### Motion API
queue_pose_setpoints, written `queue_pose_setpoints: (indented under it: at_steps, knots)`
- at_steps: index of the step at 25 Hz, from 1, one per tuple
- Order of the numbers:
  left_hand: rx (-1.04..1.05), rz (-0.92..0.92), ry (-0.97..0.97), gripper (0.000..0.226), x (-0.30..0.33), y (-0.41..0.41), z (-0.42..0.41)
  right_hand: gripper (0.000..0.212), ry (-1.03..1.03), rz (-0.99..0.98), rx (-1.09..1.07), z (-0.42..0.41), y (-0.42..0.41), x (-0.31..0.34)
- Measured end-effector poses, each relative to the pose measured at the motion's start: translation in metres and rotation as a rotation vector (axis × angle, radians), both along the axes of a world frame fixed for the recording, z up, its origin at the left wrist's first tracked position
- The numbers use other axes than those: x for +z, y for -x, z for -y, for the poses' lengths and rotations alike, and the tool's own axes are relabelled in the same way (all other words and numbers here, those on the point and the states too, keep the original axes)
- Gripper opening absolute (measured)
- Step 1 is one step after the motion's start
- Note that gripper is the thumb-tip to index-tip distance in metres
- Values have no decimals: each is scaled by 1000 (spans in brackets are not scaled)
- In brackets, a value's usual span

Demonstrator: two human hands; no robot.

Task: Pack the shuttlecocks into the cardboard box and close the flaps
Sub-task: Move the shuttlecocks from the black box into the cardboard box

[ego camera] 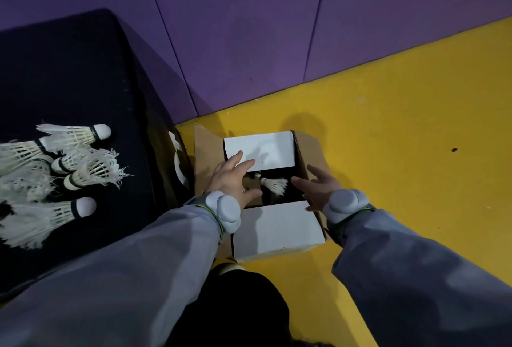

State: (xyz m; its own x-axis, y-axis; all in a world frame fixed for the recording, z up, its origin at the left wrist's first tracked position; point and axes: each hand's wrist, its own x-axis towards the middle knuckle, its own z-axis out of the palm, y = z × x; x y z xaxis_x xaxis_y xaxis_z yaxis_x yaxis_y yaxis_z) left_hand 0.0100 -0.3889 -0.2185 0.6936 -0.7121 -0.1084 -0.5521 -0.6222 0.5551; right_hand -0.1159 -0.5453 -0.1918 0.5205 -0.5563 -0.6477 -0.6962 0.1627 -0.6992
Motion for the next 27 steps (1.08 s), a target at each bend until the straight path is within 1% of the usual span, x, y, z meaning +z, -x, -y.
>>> queue_pose_setpoints:
  at_steps: [2, 5, 10, 12, 15, 19, 22, 27]
  knots:
    - [19, -4, -3, 69, 1, -1, -1, 73, -8, -4, -11, 0, 0, 3]
    - [19, 5, 16, 67, 14, 2, -7, 70, 41, -9, 3, -6, 3, 22]
    - [35, 48, 64, 68, 53, 11, -24, 66, 110, 35, -15, -24, 7, 59]
    - [35, 81, 113, 68, 75, 22, -51, 65, 141, 53, 10, -50, 15, 82]
    - [56, 106, 135, 69, 99, 29, -78, 61, 189, 83, 46, -75, 18, 102]
    - [112, 195, 196, 72, 135, 39, -138, 60, 282, 131, 176, -132, 21, 135]
    - [164, 234, 238, 71, 147, 43, -177, 60, 251, 193, 213, -173, 18, 150]
    - [344, 248, 272, 69, 151, 42, -271, 54, 336, 247, 347, -259, 6, 162]
